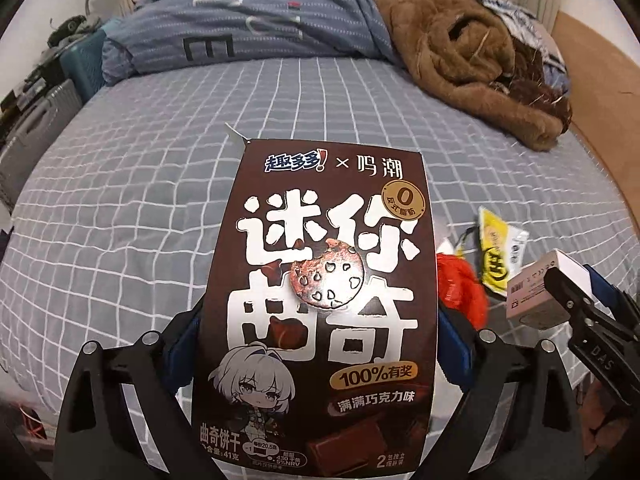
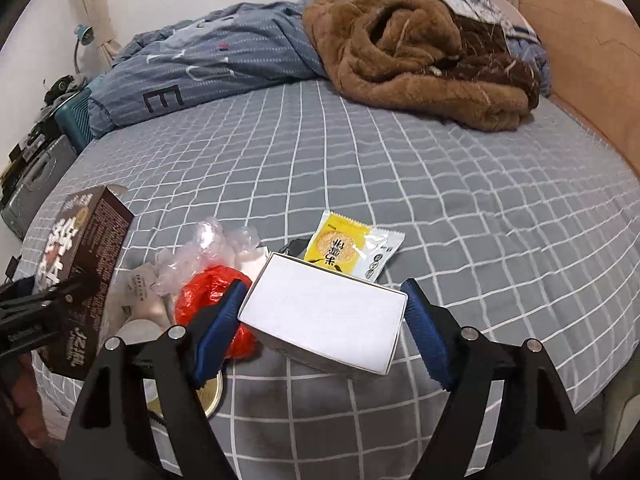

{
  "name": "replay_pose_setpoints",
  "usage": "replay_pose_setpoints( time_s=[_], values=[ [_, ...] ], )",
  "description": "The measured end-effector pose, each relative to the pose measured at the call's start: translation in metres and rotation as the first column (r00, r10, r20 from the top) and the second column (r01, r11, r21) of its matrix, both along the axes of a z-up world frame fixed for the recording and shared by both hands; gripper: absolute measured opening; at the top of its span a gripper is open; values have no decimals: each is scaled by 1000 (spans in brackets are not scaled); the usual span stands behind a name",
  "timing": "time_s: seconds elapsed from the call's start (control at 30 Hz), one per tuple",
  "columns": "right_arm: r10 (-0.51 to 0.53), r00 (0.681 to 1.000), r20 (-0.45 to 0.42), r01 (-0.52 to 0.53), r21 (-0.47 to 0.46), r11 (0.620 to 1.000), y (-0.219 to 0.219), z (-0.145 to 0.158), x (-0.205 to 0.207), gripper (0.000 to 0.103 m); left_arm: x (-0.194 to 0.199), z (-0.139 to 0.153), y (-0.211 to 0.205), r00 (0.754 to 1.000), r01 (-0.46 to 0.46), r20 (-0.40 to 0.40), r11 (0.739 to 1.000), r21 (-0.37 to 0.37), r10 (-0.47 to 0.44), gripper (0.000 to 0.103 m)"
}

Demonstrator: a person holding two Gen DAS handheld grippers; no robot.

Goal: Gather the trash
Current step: 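Lift both held boxes and carry them toward the black trash bin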

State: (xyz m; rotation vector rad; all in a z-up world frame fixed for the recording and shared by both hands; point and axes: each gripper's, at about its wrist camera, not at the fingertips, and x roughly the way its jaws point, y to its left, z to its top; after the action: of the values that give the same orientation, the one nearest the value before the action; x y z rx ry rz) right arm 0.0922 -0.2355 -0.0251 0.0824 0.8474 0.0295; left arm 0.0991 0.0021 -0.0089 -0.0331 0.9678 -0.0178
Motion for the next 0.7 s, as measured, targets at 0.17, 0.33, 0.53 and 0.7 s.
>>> replay_pose_setpoints(
  time_s=[0.17,0.33,0.53,0.7],
  values=[
    [21,1000,14,-20,-8,1000,0,18,-15,75,-21,20,-3,1000,-3,19,1000,1,3,91],
    [35,999,29,-35,-11,999,1,38,-32,75,-46,34,-1,1000,-20,23,1000,-19,21,91],
    [41,998,38,-40,-15,999,-2,62,-61,75,-80,45,-2,999,-33,21,999,-31,34,91],
    [45,998,47,-44,-18,999,-5,76,-87,75,-107,54,-5,999,-27,34,999,-16,28,91]
  ],
)
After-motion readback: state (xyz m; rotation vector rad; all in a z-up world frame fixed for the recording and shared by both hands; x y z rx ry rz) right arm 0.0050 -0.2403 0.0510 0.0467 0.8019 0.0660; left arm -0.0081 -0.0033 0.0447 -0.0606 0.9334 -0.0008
